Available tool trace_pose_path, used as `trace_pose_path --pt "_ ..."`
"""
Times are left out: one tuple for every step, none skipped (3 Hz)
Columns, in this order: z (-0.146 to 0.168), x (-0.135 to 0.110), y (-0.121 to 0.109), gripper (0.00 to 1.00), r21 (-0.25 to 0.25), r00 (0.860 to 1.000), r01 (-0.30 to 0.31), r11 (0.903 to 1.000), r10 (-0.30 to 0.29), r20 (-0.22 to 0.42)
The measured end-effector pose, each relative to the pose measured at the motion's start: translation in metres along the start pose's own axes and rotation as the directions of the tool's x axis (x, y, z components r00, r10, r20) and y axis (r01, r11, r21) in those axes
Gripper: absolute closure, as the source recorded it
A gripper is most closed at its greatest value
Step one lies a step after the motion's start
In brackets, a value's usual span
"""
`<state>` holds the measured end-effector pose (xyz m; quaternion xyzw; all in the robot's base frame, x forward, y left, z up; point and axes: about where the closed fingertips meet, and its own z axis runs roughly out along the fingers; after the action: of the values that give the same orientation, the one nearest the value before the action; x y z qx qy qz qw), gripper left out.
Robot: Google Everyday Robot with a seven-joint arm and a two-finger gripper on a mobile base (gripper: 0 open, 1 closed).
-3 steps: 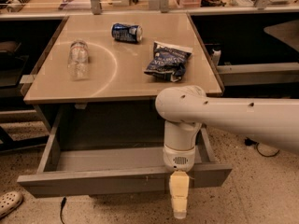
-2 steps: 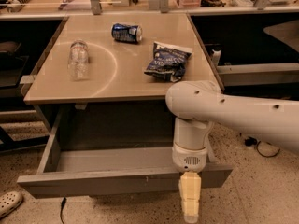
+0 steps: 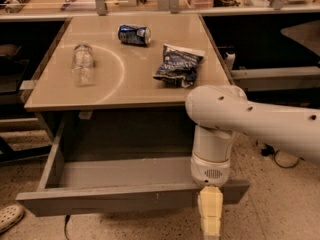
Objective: Open top drawer
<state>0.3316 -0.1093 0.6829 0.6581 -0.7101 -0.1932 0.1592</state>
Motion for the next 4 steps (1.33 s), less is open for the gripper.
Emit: trace_pose_path --pt "0.0 0.012 0.014 0.0 -0.016 1.0 -0.018 0.9997 0.018 0.017" --pt "-0.001 0.013 0.016 0.0 -0.018 1.0 -0.019 0.9997 0.019 0.018" --pt "0.003 0.023 0.026 0.0 -0.038 0.998 -0.042 0.9984 0.043 0.036" --pt "0.002 0.023 0.027 0.0 -0.038 0.998 -0.042 0.9984 0.043 0.036"
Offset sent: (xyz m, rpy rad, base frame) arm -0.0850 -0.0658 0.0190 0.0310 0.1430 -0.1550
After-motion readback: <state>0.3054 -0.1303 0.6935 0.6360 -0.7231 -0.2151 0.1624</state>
